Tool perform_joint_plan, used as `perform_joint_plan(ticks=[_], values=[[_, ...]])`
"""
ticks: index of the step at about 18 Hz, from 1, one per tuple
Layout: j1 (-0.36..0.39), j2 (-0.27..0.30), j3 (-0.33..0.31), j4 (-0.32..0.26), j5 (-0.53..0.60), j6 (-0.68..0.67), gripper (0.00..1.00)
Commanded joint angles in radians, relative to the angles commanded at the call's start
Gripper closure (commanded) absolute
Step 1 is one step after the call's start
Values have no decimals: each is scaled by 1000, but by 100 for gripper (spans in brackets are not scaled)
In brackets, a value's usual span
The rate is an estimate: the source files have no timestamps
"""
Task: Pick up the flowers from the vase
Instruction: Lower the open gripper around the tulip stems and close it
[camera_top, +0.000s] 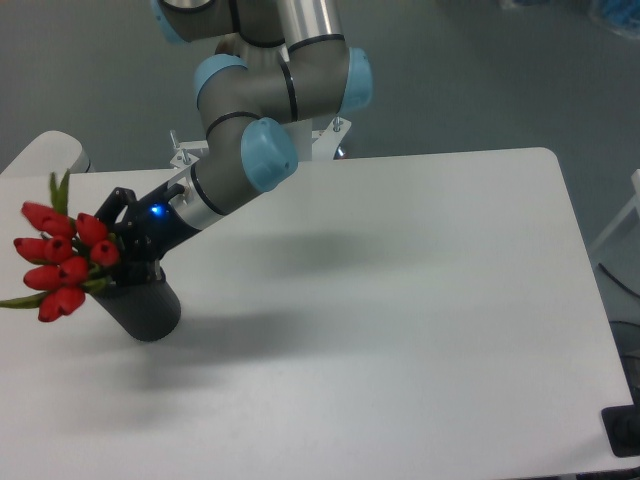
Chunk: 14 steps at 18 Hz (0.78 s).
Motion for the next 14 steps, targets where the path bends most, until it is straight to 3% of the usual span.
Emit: perform_joint_plan(ticks=[14], values=[[44, 67, 5, 0, -55, -58, 100]])
